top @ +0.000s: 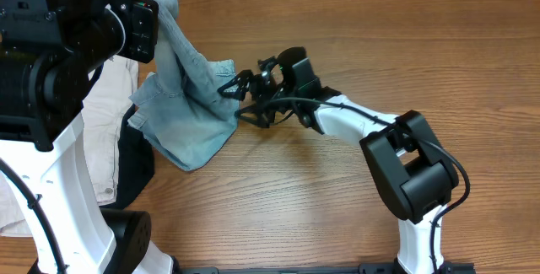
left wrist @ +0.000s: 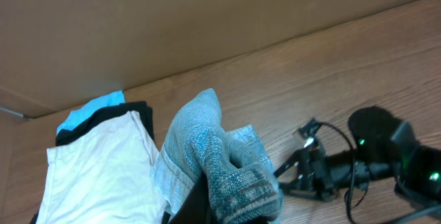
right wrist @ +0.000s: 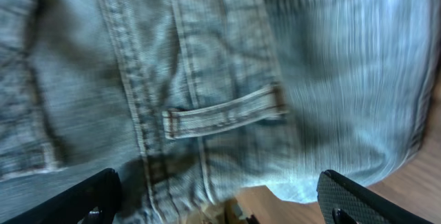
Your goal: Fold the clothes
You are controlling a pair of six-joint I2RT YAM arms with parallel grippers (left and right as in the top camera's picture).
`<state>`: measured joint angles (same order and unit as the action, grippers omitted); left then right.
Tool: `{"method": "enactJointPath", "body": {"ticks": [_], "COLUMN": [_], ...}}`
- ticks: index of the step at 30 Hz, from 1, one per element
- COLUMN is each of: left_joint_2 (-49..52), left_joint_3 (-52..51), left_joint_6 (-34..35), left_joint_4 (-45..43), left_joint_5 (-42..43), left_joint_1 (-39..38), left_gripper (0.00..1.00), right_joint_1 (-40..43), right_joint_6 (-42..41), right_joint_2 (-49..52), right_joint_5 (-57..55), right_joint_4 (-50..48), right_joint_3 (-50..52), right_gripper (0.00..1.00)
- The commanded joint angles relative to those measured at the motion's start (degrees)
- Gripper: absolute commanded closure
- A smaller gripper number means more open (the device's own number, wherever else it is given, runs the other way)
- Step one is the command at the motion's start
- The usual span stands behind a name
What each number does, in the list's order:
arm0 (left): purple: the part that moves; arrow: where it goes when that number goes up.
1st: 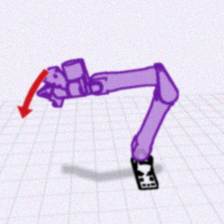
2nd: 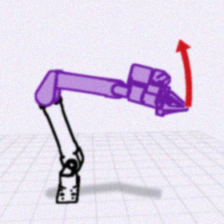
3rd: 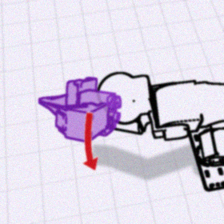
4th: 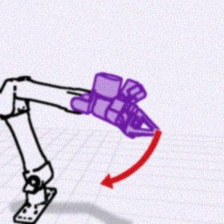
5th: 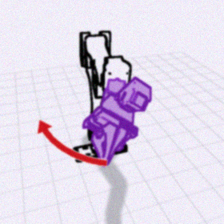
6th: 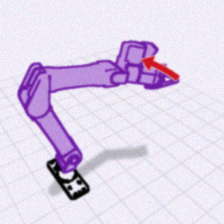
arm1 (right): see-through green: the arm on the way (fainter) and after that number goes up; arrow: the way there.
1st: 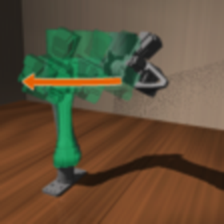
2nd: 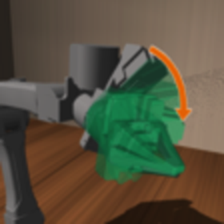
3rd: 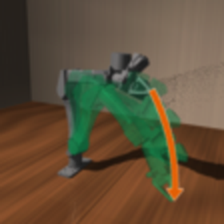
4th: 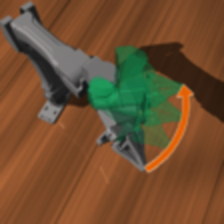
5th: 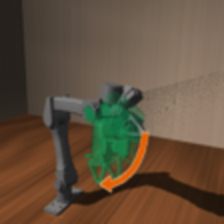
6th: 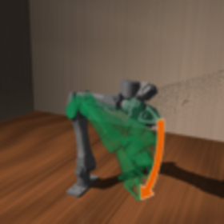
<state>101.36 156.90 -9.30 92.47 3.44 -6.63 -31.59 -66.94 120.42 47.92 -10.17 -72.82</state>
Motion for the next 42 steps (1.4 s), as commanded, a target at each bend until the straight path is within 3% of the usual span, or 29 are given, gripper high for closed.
{"method": "enactJointPath", "body": {"ticks": [1,5,8,14,21,25,28,34,42], "left_joint_2": [-0.20,-0.20,-0.20,-0.20,-0.20,-0.20,-0.20,-0.11,0.55], "left_joint_3": [0.70,0.70,0.70,0.70,0.70,0.70,0.70,0.70,0.70], "left_joint_6": [0.81,0.81,0.81,0.81,0.83,0.79,0.79,0.76,0.81], "left_joint_4": [-0.52,-0.52,-0.55,-0.57,-0.09,0.11,0.11,0.09,0.09], "left_joint_5": [1.11,1.11,1.09,1.11,1.09,1.07,1.05,1.05,1.09], "left_joint_1": [0.24,0.24,0.24,0.24,0.24,0.24,0.24,0.24,0.24], "left_gripper": [0.96,0.96,0.96,0.96,0.96,0.96,0.96,0.96,0.96], "right_joint_1": [-1.16,-1.44,-1.44,-3.93,-6.27,-3.89,-0.59,1.51,-3.50], "right_joint_6": [-1.03,-1.62,-3.13,-3.34,-2.51,12.20,27.39,48.57,52.04], "right_joint_2": [0.15,0.15,0.15,0.15,0.15,-0.17,-2.82,-13.73,-15.72], "right_joint_5": [-3.72,-4.63,-3.45,-8.37,-10.97,-10.91,-10.29,-27.10,-31.63], "right_joint_4": [-0.09,-3.28,-6.54,0.22,-4.87,-0.87,9.86,31.74,31.89], "right_joint_3": [-0.13,-0.13,-0.13,-0.13,-0.11,-0.11,-0.11,-0.11,-0.09], "right_gripper": [0.06,0.20,0.22,0.16,0.14,0.16,0.19,0.21,0.19]}}
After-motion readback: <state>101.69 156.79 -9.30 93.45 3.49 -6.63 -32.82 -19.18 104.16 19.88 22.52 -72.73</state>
